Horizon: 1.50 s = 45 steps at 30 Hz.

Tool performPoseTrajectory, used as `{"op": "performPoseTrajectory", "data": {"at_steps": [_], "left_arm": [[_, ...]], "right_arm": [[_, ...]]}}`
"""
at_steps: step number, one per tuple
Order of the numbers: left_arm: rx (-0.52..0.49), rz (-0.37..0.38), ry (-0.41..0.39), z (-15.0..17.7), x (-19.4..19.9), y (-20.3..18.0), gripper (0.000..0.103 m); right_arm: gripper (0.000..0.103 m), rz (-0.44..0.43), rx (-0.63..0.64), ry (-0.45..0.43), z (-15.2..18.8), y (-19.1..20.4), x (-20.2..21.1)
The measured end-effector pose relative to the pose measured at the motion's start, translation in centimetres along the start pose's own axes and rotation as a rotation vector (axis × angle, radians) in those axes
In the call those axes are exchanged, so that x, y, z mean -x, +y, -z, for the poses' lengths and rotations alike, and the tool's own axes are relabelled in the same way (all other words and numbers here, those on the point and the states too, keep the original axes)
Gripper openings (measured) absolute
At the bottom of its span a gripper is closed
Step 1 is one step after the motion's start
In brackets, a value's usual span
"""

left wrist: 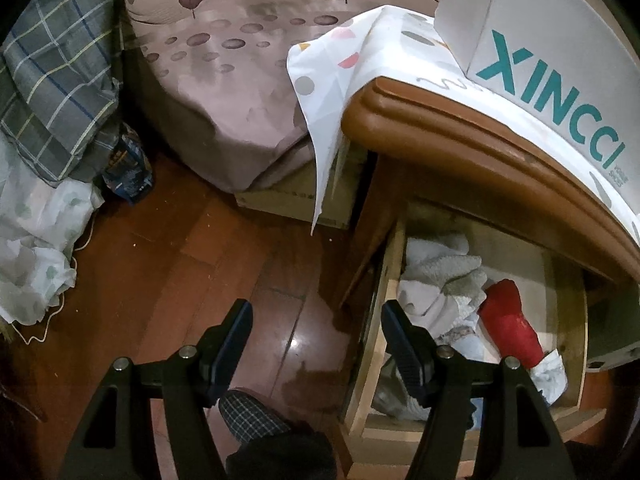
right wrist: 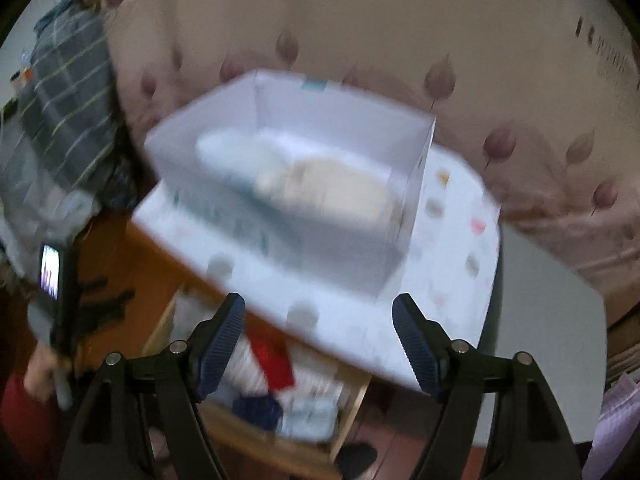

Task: Take underwear out of drawer
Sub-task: 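Open the right tool to drop the cream underwear into the box, then reach the right tool into the drawer and grasp the white underwear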

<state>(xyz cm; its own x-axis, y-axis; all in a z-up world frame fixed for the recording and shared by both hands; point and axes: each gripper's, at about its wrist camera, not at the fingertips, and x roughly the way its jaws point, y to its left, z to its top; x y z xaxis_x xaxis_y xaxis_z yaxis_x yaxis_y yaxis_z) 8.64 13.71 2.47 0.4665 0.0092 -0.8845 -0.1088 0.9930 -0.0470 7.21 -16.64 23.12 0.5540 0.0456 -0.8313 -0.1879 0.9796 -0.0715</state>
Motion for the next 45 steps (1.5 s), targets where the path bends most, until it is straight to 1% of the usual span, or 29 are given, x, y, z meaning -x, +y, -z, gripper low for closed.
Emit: {"op": "performPoseTrajectory", "data": {"at_steps": [4, 5, 10, 11, 17, 22, 27, 32, 35, 39, 41, 45], "left_arm": [[-0.005, 0.014, 0.016, 0.1, -0.2, -0.3, 0.068], [-0.005, 0.016, 0.019, 0.2, -0.3, -0.4, 0.068], [-0.016, 0.013, 0.028, 0.2, -0.5, -0.8, 0.068], [-0.018, 0.012, 0.027, 0.2, -0.5, -0.9, 0.068], [-0.021, 0.027, 0.059, 0.3, -1.0, -1.0, 0.068], [0.000, 0.053, 0.090, 0.3, -1.4, -0.8, 0.069], [-0.004, 0.072, 0.107, 0.4, -1.7, -1.2, 0.068], [-0.036, 0.076, 0.109, 0.4, -1.7, -2.1, 0.068], [-0.062, 0.068, 0.114, 0.5, -1.9, -2.7, 0.068], [-0.086, 0.077, 0.125, 0.6, -2.2, -3.3, 0.068], [-0.095, 0.072, 0.130, 0.7, -2.3, -3.5, 0.068], [-0.103, 0.069, 0.134, 0.7, -2.4, -3.7, 0.068]], "right_arm": [[0.073, -0.008, 0.028, 0.125, 4.9, 0.0, -2.6], [0.073, -0.013, 0.027, 0.148, 5.6, -0.1, -3.3], [0.073, -0.049, -0.003, 0.322, 9.6, -0.5, -8.5], [0.073, -0.054, -0.007, 0.357, 10.2, -0.4, -9.7], [0.073, -0.071, 0.003, 0.490, 13.4, 0.6, -15.6], [0.073, -0.081, 0.011, 0.602, 15.1, 0.8, -19.8], [0.073, -0.072, 0.035, 0.659, 15.6, 0.9, -23.0], [0.074, -0.072, 0.054, 0.721, 16.0, 1.0, -25.5], [0.077, -0.083, 0.048, 0.752, 16.1, 0.9, -26.7], [0.082, -0.094, 0.031, 0.800, 16.4, 0.7, -28.2], [0.083, -0.091, 0.058, 0.805, 16.4, 0.9, -28.7], [0.086, -0.072, 0.125, 0.851, 17.2, 1.7, -29.7]]}}
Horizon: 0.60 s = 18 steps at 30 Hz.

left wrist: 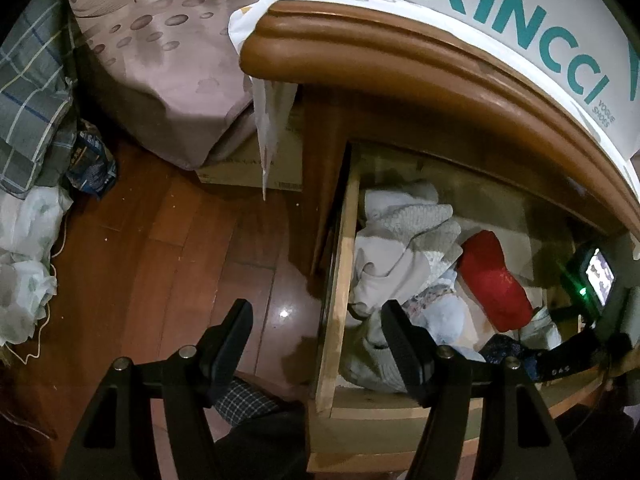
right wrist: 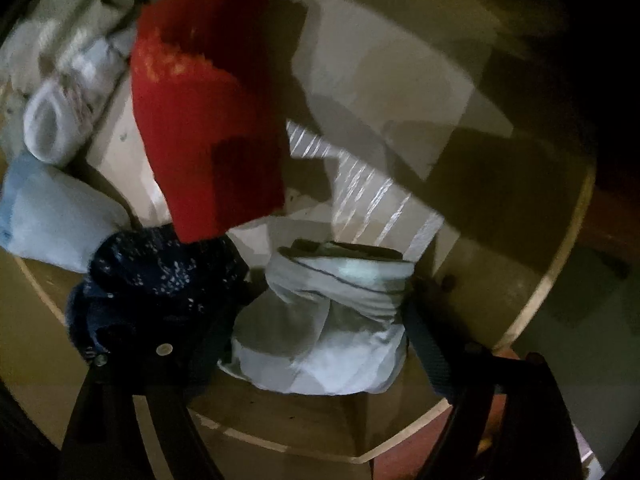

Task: Take underwear out of drawer
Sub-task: 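Reach the right tool into the drawer and grasp the white underwear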

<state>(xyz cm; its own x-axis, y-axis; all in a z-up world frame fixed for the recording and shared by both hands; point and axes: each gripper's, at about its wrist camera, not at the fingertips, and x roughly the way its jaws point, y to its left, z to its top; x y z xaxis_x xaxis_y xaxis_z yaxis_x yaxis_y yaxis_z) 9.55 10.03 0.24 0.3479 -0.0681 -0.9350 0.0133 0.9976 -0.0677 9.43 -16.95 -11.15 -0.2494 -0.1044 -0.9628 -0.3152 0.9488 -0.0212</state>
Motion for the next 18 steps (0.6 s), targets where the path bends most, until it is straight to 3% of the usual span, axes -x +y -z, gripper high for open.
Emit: {"op": "performPoseTrajectory", "data": {"at_steps": [6, 14, 18], "left_arm": [[-0.009, -0.005, 0.009, 0.0, -0.2, -0.2, 0.068], [-0.003, 0.012, 0.015, -0.1, -0.1, -0.1, 0.068], [0.017, 0.033, 0.025, -0.1, -0.2, 0.0, 0.068]], "right_arm": [[0.087, 0.042, 0.064, 0.040, -0.3, 1.0, -1.4], [0.053, 0.017, 0.049, 0.004, 0.2, 0.2, -1.4], [0.045, 0.013, 0.014, -0.048, 0.9, -0.2, -0.7]]}}
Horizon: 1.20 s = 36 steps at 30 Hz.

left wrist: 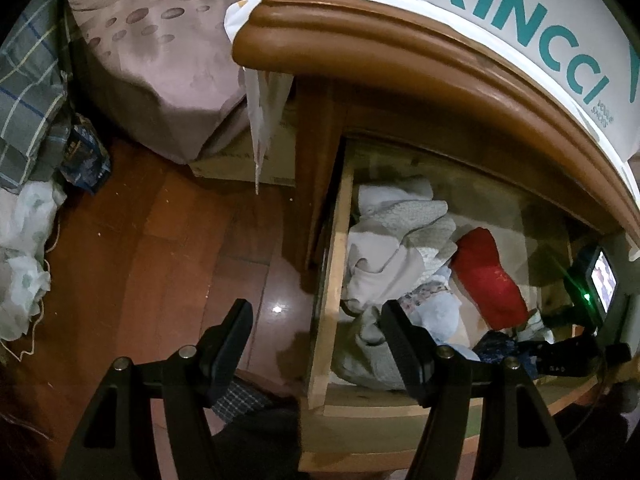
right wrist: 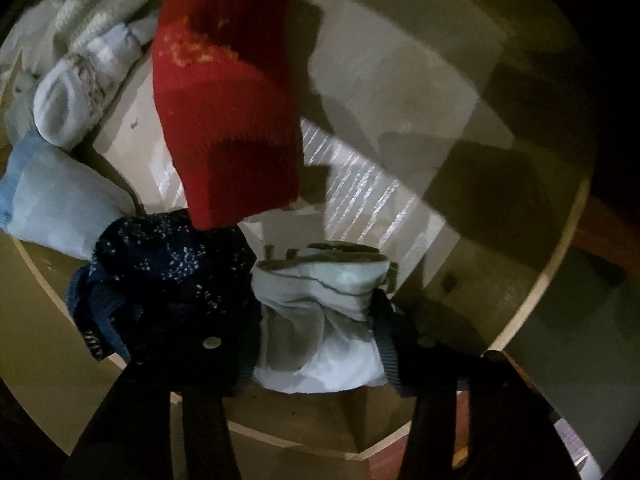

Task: Take underwear out of drawer
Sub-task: 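Reach the right tool into the drawer and grasp the white underwear, then grasp the light blue underwear with the left tool while the right holds the white underwear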

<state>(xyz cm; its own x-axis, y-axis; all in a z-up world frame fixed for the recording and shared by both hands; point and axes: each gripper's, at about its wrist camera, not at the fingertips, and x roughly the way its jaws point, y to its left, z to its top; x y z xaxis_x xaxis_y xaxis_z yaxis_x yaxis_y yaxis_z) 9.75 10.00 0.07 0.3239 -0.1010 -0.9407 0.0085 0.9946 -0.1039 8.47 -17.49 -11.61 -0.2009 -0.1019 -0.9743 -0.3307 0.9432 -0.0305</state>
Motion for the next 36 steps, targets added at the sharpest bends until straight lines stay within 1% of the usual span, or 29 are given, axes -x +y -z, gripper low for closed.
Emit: {"op": "performPoseTrajectory", "data": {"at_steps": [4, 7, 8, 10, 13, 15, 16, 18, 19, 21, 23, 24, 25, 26, 28, 31, 33, 36], "left_arm": [[0.003, 0.012, 0.005, 0.0, -0.1, -0.4, 0.068], [-0.013, 0.009, 0.009, 0.1, -0.1, -0.8, 0.068], [-0.017, 0.010, 0.012, 0.1, -0.2, -1.0, 0.068], [-0.031, 0.013, 0.016, 0.1, -0.3, -1.4, 0.068], [-0.061, 0.025, 0.027, 0.3, -0.6, -2.2, 0.068], [-0.089, 0.021, 0.025, 0.6, -0.6, -2.9, 0.068], [-0.104, 0.021, 0.026, 0.7, -0.7, -3.2, 0.068], [-0.116, 0.036, 0.032, 0.8, -0.8, -3.6, 0.068], [-0.117, 0.048, 0.037, 0.9, -0.9, -3.8, 0.068], [-0.117, 0.087, 0.054, 1.0, -1.0, -4.2, 0.068], [-0.120, 0.108, 0.067, 1.1, -1.1, -4.6, 0.069], [-0.127, 0.119, 0.080, 1.2, -1.3, -4.8, 0.068], [-0.134, 0.132, 0.095, 1.3, -1.5, -5.2, 0.068], [-0.139, 0.137, 0.106, 1.4, -1.6, -5.5, 0.069], [-0.152, 0.150, 0.134, 1.7, -2.0, -6.1, 0.068], [-0.165, 0.186, 0.180, 1.9, -2.5, -7.0, 0.068], [-0.158, 0.211, 0.219, 2.1, -3.0, -7.4, 0.069], [-0.132, 0.236, 0.306, 2.3, -4.4, -8.1, 0.068]], "right_arm": [[0.041, -0.012, -0.062, -0.078, 1.2, -0.5, 0.8], [0.040, -0.051, -0.121, -0.163, 2.4, -0.9, 2.1], [0.039, -0.063, -0.145, -0.192, 4.4, -1.5, 2.7], [0.039, -0.096, -0.194, -0.255, 5.3, -1.7, 4.2], [0.038, -0.125, -0.256, -0.339, 7.0, -2.3, 5.2], [0.038, -0.129, -0.291, -0.390, 7.7, -3.8, 6.3], [0.038, -0.128, -0.305, -0.409, 7.8, -3.1, 7.6], [0.038, -0.132, -0.327, -0.447, 8.7, -3.1, 8.9], [0.038, -0.138, -0.343, -0.464, 8.8, -1.9, 9.1], [0.038, -0.151, -0.384, -0.499, 8.6, -2.6, 9.9], [0.038, -0.152, -0.412, -0.535, 8.5, -2.9, 9.6], [0.038, -0.156, -0.428, -0.551, 9.0, -2.9, 9.8], [0.038, -0.157, -0.435, -0.565, 8.3, -2.9, 9.6], [0.038, -0.151, -0.438, -0.578, 8.6, -3.6, 10.3], [0.038, -0.146, -0.452, -0.612, 9.1, -3.5, 10.4], [0.038, -0.167, -0.471, -0.629, 9.6, -4.0, 10.6], [0.038, -0.187, -0.488, -0.635, 9.9, -4.4, 10.5], [0.038, -0.219, -0.510, -0.644, 9.7, -4.7, 10.3]]}}
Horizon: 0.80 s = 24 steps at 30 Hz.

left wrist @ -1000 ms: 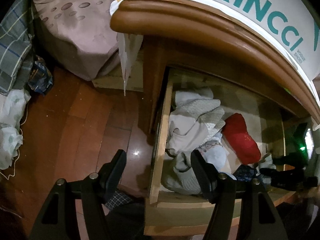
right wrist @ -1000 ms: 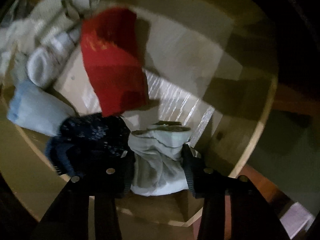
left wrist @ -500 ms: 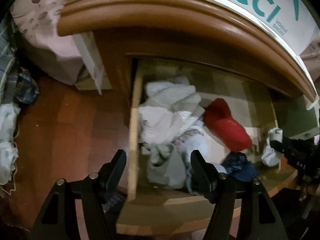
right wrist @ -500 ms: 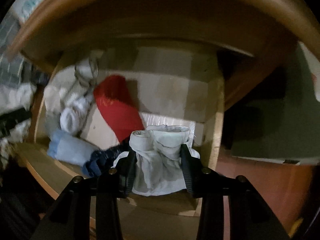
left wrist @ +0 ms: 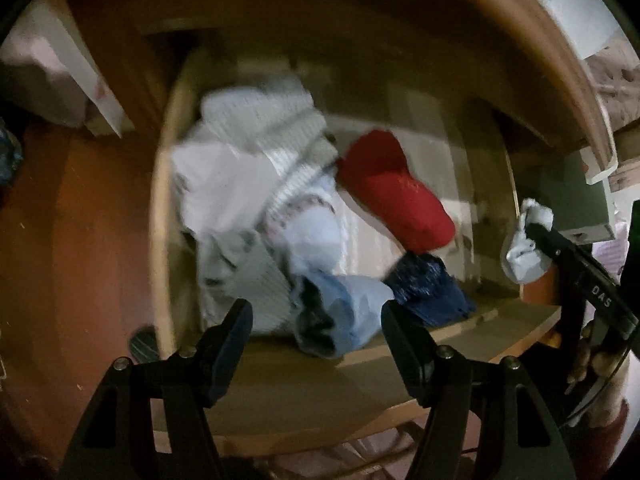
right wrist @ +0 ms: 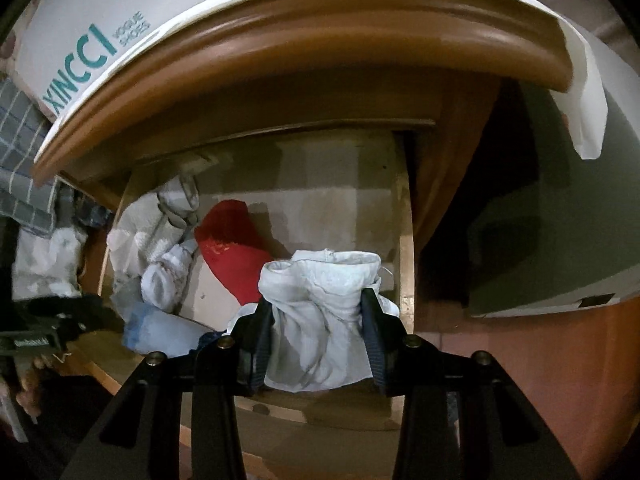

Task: Take underwear out of drawer
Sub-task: 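Grasp the light blue underwear with the left tool while the right holds the white underwear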

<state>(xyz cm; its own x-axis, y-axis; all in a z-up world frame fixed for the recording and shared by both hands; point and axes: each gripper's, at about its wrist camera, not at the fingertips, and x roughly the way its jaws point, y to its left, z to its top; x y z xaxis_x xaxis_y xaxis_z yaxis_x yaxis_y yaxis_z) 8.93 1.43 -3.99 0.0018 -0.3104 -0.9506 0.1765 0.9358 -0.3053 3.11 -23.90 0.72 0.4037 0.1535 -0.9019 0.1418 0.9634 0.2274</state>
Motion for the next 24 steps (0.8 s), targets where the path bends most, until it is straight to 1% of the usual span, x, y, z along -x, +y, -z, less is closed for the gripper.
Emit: {"op": "performPoseTrajectory", "data": {"at_steps": [4, 7, 10, 13, 17, 20, 22, 24], "left_arm": [[0.009, -0.013, 0.079, -0.3, -2.0, -1.1, 0.068], [0.005, -0.026, 0.102, -0.7, -3.0, -2.0, 0.068], [0.028, -0.027, 0.122, -1.2, -3.8, -2.3, 0.068], [0.042, -0.048, 0.138, -1.4, -4.4, -2.4, 0.068], [0.061, -0.067, 0.139, -1.3, -4.8, -2.3, 0.068], [0.046, -0.089, 0.149, -0.9, -5.3, -2.7, 0.036], [0.044, -0.099, 0.134, -0.7, -5.3, -2.8, 0.031], [0.044, -0.101, 0.117, -0.5, -5.0, -2.8, 0.025]], "right_arm": [[0.038, -0.020, -0.016, -0.010, -0.2, -0.2, 0.4], [0.038, -0.026, -0.011, -0.007, -0.1, 0.0, 0.3], [0.038, -0.037, -0.021, -0.001, -0.1, -0.1, 0.2], [0.038, -0.034, -0.032, -0.008, -0.2, -0.4, 0.4], [0.038, -0.035, -0.034, -0.011, -0.3, -0.6, 0.5], [0.038, -0.049, -0.034, -0.007, -0.3, -0.4, 0.5], [0.038, -0.054, -0.027, -0.005, -0.4, -0.3, 0.4], [0.038, -0.057, -0.022, -0.002, -0.3, -0.2, 0.3]]}}
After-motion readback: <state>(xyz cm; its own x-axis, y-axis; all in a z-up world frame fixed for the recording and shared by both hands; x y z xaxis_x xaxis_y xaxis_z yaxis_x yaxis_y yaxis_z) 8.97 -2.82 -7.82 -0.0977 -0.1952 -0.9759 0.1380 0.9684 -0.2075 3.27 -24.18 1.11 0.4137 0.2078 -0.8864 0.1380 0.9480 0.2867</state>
